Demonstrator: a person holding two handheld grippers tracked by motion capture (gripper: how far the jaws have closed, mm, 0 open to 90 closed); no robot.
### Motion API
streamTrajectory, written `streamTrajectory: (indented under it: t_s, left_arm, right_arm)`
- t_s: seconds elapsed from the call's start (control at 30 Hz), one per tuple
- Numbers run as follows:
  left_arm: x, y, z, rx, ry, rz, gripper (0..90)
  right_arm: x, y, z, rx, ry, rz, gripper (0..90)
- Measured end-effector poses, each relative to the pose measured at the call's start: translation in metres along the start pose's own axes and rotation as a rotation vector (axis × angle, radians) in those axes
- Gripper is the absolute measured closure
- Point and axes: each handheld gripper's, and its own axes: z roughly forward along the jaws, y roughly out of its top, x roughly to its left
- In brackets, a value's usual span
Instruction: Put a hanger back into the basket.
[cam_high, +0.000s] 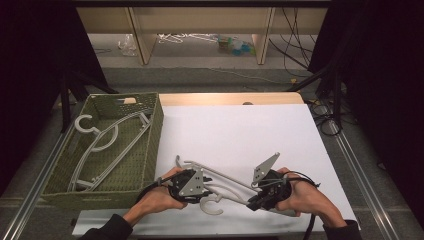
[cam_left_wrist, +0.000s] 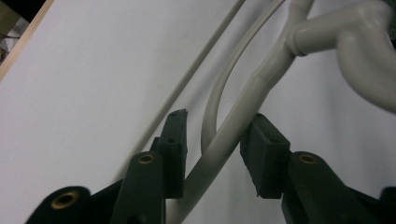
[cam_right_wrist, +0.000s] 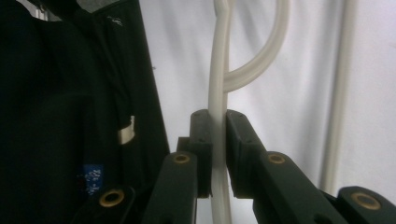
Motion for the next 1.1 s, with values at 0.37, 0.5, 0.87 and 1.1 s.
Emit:
streamTrajectory:
  t_s: [0.37, 0.5, 0.87, 1.1]
  left_arm:
    - [0.001, 0.019, -0.008, 0.014, -0.008, 0.030, 74.9]
    - [0.001, 0.025, -0.009, 0.001, -0.022, -0.042, 77.4]
    - [0.008, 0.024, -0.013, -0.028, -0.066, -0.338, 79.0]
    - [0.019, 0.014, -0.028, -0.070, -0.026, -0.513, 79.1]
  right_arm:
    - [-0.009, -0.002, -0.009, -0.061, -0.120, 0.062, 59.5]
    - [-0.010, 0.000, -0.013, -0.079, -0.176, 0.075, 50.4]
    - [-0.010, 0.004, -0.022, -0.152, -0.334, 0.126, 38.7]
    - [-0.004, 0.005, -0.034, -0.222, -0.373, 0.157, 35.4]
